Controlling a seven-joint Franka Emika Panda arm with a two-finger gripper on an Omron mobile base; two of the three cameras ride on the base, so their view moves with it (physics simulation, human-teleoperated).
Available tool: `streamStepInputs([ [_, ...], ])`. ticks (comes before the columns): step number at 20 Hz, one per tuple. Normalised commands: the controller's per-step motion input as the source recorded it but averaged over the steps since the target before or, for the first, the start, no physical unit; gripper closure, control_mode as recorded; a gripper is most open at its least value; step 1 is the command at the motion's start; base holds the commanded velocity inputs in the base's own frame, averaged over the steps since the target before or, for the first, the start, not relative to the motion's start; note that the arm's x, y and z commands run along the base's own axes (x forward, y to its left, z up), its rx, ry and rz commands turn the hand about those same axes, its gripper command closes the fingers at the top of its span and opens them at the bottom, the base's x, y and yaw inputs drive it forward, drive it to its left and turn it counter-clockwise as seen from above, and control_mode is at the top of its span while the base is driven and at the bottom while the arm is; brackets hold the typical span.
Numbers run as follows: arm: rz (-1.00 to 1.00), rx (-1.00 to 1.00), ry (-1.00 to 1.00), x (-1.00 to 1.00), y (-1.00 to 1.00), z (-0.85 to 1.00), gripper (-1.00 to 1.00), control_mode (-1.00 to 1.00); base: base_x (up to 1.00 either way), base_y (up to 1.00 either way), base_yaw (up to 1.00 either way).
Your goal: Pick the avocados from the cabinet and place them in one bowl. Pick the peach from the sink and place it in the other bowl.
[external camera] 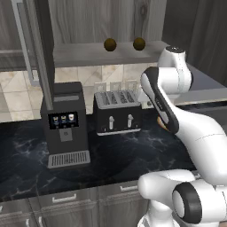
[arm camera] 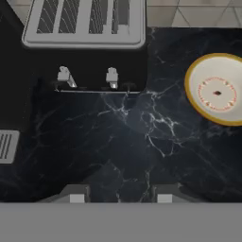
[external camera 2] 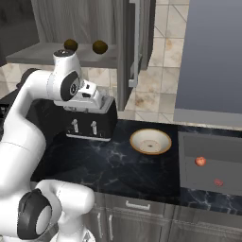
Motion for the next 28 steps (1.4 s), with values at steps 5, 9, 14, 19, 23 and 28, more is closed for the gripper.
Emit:
streamStepInputs([
  [5, 0.0, 0.0, -0.14, -0.22, 0.0, 0.02, -1.0, -1.0, 0.0, 0.0, 0.0],
  [9, 0.0, 0.0, -0.24, -0.2, 0.04, 0.24, -1.0, -1.0, 0.0, 0.0, 0.0],
  [14, 0.0, -0.02, -0.15, -0.17, 0.0, 0.49, -1.0, -1.0, 0.0, 0.0, 0.0],
  [19, 0.0, -0.05, -0.07, -0.08, 0.02, 0.47, -1.0, -1.0, 0.0, 0.0, 0.0],
  [23, 0.01, -0.04, -0.02, -0.07, -0.04, 0.36, -1.0, -1.0, 0.0, 0.0, 0.0],
  [28, 0.04, 0.0, -0.07, -0.02, -0.08, 0.4, -1.0, -1.0, 0.0, 0.0, 0.0],
])
